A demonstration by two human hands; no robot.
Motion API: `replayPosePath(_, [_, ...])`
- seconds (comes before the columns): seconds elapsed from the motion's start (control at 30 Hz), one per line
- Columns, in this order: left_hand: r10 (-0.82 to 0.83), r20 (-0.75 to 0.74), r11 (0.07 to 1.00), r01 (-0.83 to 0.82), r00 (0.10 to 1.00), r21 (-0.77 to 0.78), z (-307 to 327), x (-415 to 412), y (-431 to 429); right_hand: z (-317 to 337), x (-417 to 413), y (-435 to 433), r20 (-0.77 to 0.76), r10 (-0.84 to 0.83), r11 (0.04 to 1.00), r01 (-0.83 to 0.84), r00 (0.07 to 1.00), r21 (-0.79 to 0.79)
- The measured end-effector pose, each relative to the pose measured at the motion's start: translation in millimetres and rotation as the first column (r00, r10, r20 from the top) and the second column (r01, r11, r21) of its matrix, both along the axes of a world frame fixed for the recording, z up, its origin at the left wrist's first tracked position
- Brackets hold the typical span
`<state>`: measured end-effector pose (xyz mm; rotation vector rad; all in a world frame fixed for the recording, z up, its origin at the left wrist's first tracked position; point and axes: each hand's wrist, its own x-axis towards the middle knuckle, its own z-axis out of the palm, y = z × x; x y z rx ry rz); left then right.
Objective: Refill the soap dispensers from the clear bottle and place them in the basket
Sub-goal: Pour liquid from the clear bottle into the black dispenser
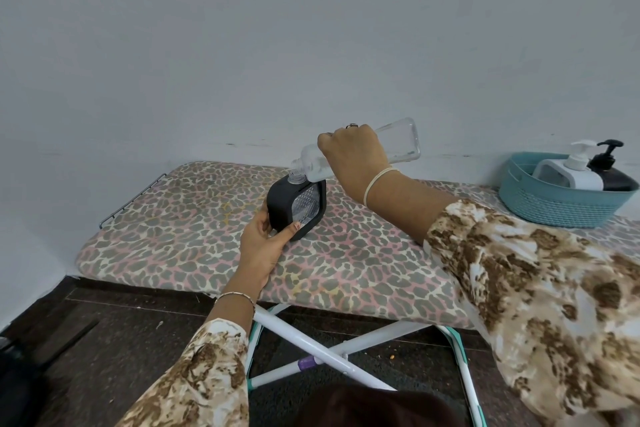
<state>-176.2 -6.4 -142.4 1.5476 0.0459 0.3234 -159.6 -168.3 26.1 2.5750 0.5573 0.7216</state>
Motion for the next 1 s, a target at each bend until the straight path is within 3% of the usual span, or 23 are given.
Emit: replayPosePath(1.0, [0.005,0.007,0.999,-0.006,1.000,0.041,-2.5,1.3,1.7,7.1,0.7,1.8,0.024,0.031,0.994,-0.028,0.999,-0.108])
